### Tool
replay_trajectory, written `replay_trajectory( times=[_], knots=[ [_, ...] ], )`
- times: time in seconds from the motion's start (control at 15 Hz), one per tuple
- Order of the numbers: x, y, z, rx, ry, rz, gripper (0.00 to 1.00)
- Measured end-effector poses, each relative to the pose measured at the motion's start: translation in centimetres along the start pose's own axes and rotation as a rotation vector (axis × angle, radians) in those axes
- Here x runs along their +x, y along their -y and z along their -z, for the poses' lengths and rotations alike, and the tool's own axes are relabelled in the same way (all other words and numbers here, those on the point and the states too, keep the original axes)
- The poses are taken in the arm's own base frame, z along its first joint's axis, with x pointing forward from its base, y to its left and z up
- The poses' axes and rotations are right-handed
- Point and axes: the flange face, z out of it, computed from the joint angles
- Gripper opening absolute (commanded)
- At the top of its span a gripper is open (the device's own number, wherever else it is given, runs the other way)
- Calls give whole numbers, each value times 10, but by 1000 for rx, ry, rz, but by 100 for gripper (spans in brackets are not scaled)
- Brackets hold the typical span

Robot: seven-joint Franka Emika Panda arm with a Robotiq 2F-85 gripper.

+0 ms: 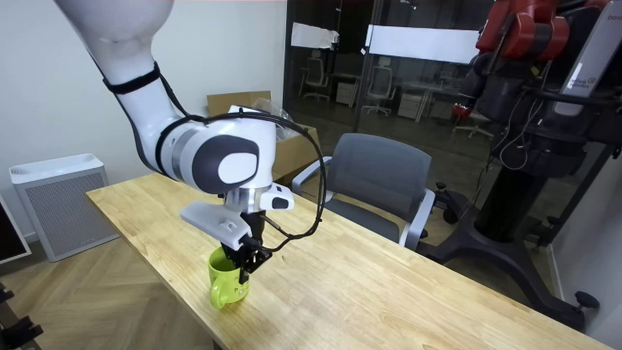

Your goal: Move the green cup forward

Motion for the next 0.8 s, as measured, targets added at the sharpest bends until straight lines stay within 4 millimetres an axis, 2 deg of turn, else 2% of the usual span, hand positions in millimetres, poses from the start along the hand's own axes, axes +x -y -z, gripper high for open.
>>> replay_trajectory(
  times=[0.2, 0.27, 0.47, 0.67, 0.8],
  knots=[
    [1, 0, 0, 2, 4, 12, 10],
    [1, 0, 0, 3, 5, 13, 3],
    [1, 0, 0, 2, 5, 11, 3],
    [2, -5, 0, 35, 2, -87, 3],
    [7, -17, 2, 65, -11, -180, 3]
  ],
)
